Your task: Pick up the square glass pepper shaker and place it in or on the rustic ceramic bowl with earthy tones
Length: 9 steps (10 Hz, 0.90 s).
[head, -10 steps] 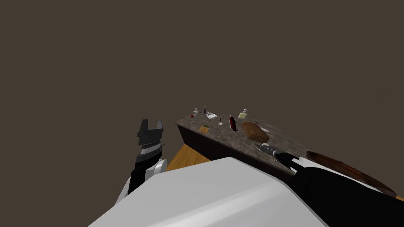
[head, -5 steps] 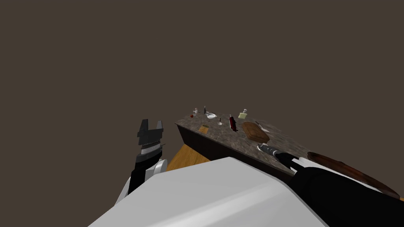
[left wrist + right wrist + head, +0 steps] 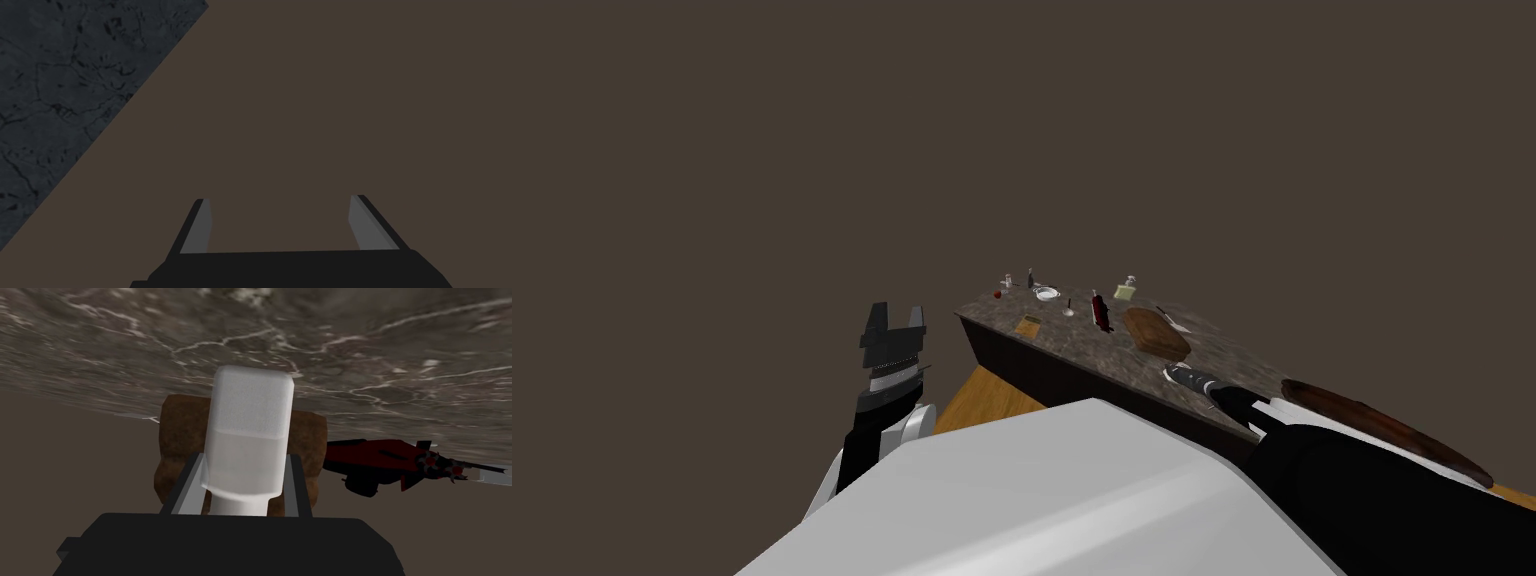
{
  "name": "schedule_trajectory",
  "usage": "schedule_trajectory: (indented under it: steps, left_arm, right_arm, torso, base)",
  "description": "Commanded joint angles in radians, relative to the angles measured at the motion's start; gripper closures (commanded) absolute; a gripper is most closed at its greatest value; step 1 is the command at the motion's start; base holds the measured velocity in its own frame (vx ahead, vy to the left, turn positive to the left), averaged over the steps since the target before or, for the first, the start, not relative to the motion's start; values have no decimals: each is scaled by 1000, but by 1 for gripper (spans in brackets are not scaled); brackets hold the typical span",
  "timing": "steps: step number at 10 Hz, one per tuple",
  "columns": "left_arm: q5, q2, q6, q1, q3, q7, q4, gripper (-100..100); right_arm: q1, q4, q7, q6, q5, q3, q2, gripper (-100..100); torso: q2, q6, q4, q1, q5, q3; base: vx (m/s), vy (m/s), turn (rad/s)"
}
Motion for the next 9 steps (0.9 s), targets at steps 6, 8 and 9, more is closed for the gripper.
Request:
schedule_trajectory:
  steps: [6,8,9]
  left_arm:
    - [0,0,0,0,0,0,0,0]
    - [0,0,0,0,0,0,0,0]
    - [0,0,0,0,0,0,0,0]
  right_arm:
    - [26,-128,34,33,31,-49,30,100]
    - [33,-164,44,43,38,-64,34,100]
    - [37,-182,49,47,41,-71,34,100]
  torso:
    - [9,1,2,2,1,5]
    - [11,2,2,0,1,6]
    - [9,1,2,-1,1,6]
  base:
    - [-115,16,-69]
    - [-138,-23,-65]
    - [-91,-38,-28]
